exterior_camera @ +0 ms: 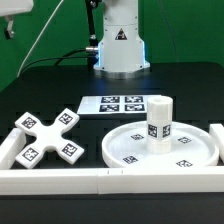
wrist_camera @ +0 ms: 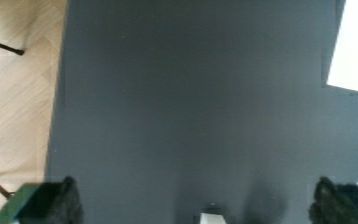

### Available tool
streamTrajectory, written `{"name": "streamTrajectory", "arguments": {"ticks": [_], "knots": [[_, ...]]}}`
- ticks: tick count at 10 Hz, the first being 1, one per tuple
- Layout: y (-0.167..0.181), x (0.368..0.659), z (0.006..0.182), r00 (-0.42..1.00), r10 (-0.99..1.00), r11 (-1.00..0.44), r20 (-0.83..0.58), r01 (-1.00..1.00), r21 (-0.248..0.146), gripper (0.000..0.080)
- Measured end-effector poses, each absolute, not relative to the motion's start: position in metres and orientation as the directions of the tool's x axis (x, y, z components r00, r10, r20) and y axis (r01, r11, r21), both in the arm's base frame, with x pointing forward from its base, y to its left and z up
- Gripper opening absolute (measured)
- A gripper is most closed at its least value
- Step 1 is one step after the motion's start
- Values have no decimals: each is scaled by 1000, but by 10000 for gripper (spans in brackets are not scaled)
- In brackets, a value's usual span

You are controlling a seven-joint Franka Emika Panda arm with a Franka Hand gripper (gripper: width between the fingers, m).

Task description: Assemble round table

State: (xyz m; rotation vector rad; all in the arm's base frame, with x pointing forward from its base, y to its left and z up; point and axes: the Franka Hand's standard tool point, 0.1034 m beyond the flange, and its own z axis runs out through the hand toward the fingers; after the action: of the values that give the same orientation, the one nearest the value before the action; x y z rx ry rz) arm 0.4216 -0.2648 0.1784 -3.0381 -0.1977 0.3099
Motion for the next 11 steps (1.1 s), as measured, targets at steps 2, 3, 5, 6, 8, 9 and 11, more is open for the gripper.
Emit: {"name": "streamTrajectory", "arguments": {"ticks": [2, 3, 5, 6, 8, 9, 11], "knots": [[-241, 450, 189, 965, 155, -986, -210, 139, -88, 649], [-231, 464, 193, 962, 156, -987, -224, 141, -83, 649], [-208, 491, 199, 954, 186, -982, -237, 174, -71, 649], [-208, 490, 197, 953, 200, -979, -227, 189, -71, 649], [-209, 490, 195, 953, 198, -980, -231, 187, -72, 649], [-209, 489, 195, 952, 199, -980, -232, 187, -72, 649], [-201, 499, 191, 950, 195, -981, -244, 185, -64, 649]]}}
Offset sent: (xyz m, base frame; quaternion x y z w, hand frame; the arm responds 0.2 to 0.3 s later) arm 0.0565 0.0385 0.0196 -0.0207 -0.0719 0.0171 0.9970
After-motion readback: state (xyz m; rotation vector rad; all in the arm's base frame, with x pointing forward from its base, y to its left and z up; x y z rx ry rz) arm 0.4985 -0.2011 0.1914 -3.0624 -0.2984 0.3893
